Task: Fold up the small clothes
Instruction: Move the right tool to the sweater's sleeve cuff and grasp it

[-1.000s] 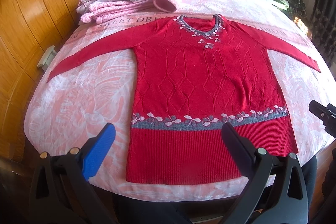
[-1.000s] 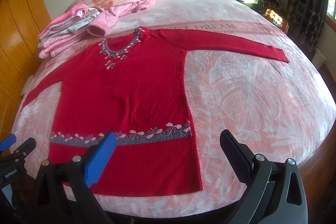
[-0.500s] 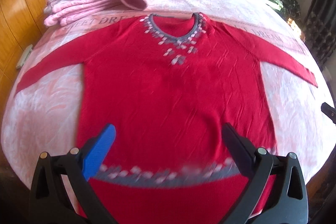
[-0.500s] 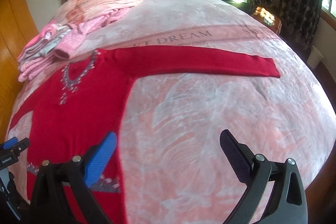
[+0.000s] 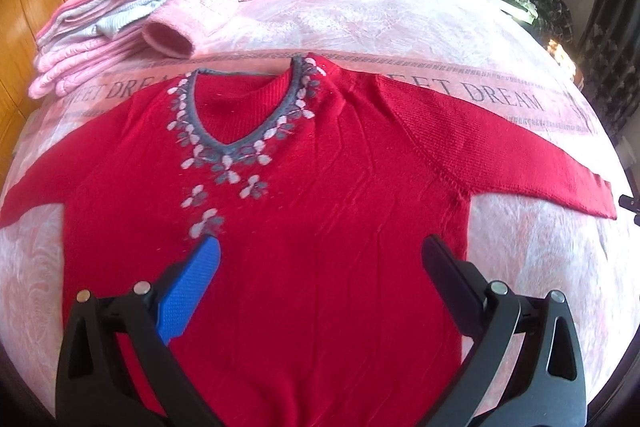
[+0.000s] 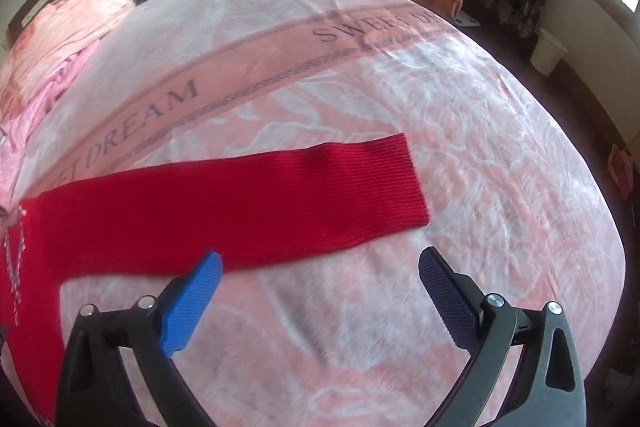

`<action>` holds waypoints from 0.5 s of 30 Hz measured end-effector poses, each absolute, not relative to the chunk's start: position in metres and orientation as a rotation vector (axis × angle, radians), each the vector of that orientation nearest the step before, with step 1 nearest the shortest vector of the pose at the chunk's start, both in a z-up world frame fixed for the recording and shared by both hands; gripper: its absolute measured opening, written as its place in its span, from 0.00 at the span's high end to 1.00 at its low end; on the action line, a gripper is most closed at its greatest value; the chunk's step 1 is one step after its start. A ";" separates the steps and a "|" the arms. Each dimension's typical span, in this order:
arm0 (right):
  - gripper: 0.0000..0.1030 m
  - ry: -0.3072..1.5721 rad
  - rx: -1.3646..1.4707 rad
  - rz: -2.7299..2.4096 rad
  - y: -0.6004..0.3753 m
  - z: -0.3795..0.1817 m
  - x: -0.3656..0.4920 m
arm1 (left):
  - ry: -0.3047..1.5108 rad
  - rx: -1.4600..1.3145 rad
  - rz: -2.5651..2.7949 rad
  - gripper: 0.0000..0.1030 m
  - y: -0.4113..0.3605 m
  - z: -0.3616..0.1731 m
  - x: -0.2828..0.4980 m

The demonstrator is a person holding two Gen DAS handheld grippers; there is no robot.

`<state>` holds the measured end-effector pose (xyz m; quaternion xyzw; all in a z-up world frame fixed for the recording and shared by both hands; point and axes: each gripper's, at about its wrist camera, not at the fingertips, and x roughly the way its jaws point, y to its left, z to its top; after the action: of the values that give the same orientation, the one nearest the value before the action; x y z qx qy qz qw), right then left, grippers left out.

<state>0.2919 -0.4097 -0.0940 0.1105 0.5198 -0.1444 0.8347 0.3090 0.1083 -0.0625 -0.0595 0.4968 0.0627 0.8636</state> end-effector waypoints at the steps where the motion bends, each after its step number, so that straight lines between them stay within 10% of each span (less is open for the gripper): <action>1: 0.05 1.122 0.252 -0.305 -0.424 -0.101 0.299 | 1.041 -0.127 0.136 0.03 0.106 -0.065 0.311; 15: 0.13 1.215 0.442 -0.277 -0.486 -0.156 0.321 | 1.080 -0.069 0.178 0.03 0.117 -0.092 0.313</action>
<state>0.3207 -0.4858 -0.1561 0.2054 0.5640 -0.1288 0.7894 0.3126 0.1165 -0.0924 -0.0329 0.5132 0.0844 0.8535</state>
